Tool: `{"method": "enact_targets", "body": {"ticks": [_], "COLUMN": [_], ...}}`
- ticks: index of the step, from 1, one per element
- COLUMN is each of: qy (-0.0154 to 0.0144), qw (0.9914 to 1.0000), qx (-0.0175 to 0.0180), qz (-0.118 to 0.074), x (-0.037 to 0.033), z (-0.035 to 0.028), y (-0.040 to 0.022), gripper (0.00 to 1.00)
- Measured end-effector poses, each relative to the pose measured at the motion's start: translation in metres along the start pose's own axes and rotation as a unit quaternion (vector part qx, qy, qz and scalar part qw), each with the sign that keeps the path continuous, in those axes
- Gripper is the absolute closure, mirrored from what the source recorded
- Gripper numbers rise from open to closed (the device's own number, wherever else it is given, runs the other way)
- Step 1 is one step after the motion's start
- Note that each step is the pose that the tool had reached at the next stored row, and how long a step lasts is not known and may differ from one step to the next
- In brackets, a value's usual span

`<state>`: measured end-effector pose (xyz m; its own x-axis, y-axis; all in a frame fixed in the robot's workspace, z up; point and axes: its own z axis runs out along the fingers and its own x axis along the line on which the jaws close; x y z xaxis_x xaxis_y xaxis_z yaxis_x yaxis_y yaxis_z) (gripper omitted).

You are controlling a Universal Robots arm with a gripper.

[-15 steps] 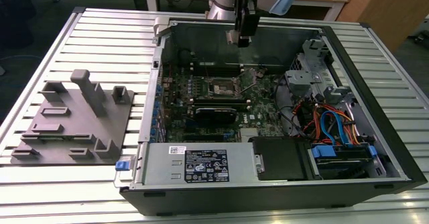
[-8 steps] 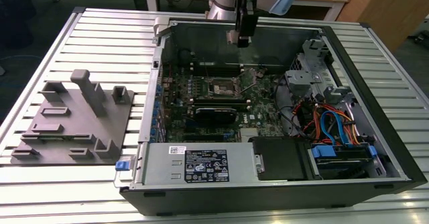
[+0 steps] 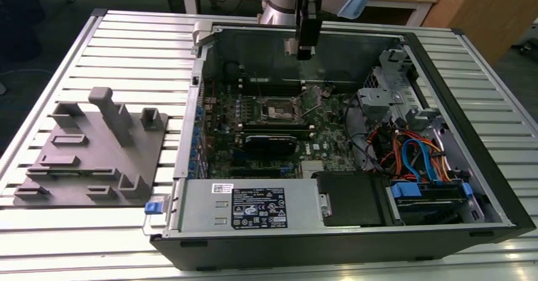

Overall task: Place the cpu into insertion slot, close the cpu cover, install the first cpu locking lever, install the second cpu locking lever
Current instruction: 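Place the cpu into insertion slot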

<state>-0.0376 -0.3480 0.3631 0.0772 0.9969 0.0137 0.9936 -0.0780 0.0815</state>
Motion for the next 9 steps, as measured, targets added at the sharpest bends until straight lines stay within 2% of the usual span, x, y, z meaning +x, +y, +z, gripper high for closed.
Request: {"method": "enact_targets", "body": {"ticks": [9], "qy": [-0.0019], "qw": [0.99974], "qx": [-0.0002], "qz": [0.023], "x": [0.0], "z": [0.0008], "y": [-0.0003], "gripper": [0.46]}}
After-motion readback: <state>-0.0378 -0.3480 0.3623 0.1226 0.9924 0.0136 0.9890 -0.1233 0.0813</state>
